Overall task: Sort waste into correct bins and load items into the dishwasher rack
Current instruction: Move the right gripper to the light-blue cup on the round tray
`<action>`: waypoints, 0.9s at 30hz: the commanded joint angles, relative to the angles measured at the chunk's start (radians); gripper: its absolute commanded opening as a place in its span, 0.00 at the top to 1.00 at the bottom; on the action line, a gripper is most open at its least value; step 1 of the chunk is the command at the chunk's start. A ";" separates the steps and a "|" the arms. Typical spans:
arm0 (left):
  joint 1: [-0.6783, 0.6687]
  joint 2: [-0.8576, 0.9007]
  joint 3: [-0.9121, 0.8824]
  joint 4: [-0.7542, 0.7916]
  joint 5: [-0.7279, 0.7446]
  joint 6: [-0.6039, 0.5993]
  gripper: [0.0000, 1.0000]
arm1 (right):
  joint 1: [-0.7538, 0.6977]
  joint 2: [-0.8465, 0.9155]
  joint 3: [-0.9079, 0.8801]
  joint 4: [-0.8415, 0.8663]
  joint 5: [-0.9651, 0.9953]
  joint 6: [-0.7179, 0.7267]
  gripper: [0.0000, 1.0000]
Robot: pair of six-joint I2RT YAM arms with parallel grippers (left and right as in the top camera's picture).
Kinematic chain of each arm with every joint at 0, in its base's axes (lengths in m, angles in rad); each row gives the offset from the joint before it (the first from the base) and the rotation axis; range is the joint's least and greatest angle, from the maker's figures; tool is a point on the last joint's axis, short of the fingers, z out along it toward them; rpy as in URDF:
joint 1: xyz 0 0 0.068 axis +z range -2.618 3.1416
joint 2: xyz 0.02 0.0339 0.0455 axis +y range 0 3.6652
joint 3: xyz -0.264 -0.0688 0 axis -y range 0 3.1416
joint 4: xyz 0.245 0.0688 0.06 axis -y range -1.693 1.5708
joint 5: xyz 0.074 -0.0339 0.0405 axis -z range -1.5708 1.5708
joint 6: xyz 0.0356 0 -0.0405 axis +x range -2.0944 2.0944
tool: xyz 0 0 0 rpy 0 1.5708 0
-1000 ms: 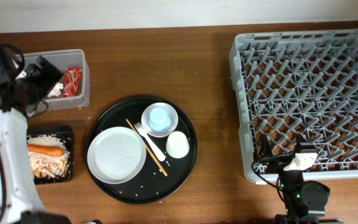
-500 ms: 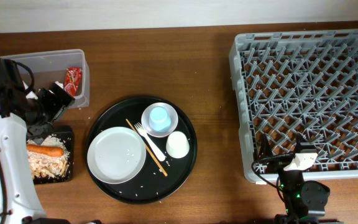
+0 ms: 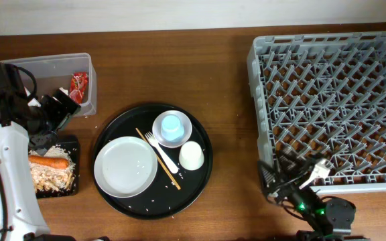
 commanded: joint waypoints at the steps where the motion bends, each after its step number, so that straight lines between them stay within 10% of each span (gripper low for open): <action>1: 0.006 0.000 0.000 -0.002 0.010 0.002 0.01 | -0.005 -0.006 -0.006 0.066 -0.196 0.290 0.01; 7: 0.006 0.000 0.000 -0.001 0.010 0.002 0.01 | -0.006 0.030 0.156 0.367 -0.205 0.369 0.02; 13: 0.006 0.000 0.000 -0.001 0.010 0.002 0.01 | -0.005 0.433 0.536 0.091 -0.197 0.082 0.02; 17: 0.006 0.000 0.000 -0.001 0.010 0.002 0.01 | 0.019 0.763 0.931 -0.422 -0.055 -0.285 0.02; 21: 0.006 0.000 0.000 -0.002 0.010 0.002 0.01 | 0.262 0.978 1.199 -0.833 0.503 -0.431 0.02; 27: 0.006 0.000 0.000 -0.002 0.010 0.002 0.01 | 0.766 1.320 1.249 -0.861 0.888 -0.339 0.01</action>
